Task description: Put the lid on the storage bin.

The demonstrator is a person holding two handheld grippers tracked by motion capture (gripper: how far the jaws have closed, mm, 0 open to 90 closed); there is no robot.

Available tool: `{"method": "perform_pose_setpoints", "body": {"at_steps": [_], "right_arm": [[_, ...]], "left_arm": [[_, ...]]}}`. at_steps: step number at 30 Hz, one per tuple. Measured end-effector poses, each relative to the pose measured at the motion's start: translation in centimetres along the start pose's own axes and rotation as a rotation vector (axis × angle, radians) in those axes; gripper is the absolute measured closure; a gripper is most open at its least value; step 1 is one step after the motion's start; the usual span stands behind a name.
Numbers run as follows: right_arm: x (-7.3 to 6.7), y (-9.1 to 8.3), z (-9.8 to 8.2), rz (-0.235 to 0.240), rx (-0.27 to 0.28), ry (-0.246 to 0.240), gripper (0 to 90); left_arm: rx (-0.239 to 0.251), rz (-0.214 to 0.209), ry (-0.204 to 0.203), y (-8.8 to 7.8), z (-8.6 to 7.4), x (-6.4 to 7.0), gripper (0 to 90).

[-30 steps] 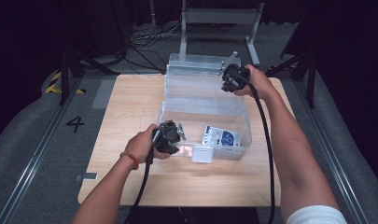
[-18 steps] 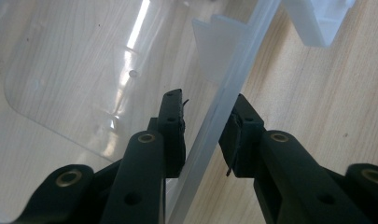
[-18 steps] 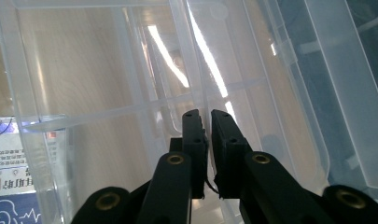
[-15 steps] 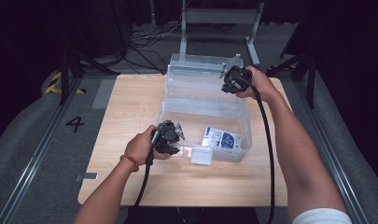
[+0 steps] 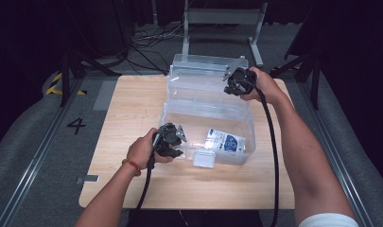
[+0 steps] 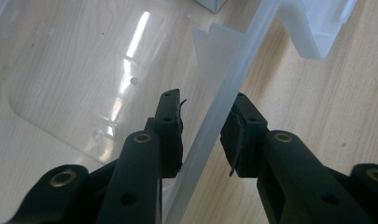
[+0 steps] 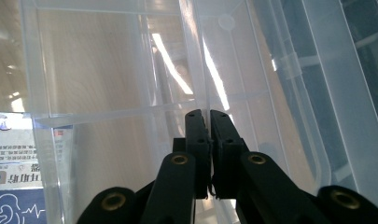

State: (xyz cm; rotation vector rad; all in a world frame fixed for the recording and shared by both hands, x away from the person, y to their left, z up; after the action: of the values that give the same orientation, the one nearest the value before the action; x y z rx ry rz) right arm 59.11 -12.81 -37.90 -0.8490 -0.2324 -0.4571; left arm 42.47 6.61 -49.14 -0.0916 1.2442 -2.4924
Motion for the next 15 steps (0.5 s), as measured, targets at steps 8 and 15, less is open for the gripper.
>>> {"method": "perform_pose_setpoints", "body": {"at_steps": [8, 15], "right_arm": [[-0.63, -0.48, 0.57, -0.001, -0.006, -0.037, 87.5], [-0.85, -0.89, 0.76, 0.010, 0.007, -0.043, 87.5]], "left_arm": [[-0.002, 0.006, 0.015, 0.05, 0.02, -0.04, 68.3], [-0.032, 0.029, 0.035, 0.14, -0.07, -0.03, 66.9]]}}
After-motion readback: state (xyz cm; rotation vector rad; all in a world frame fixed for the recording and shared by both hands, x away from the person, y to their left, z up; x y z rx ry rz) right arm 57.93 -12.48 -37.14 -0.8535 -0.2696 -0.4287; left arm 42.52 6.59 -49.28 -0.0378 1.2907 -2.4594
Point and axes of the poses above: each handheld gripper's, and its own axes: y roughly forward along the jaws, z roughly out of its top, x roughly to its right, the point moved 10 cm from there along y, roughly forward along the jaws, and after that the axes turned 15 degrees about x, right-handed, at the moved point
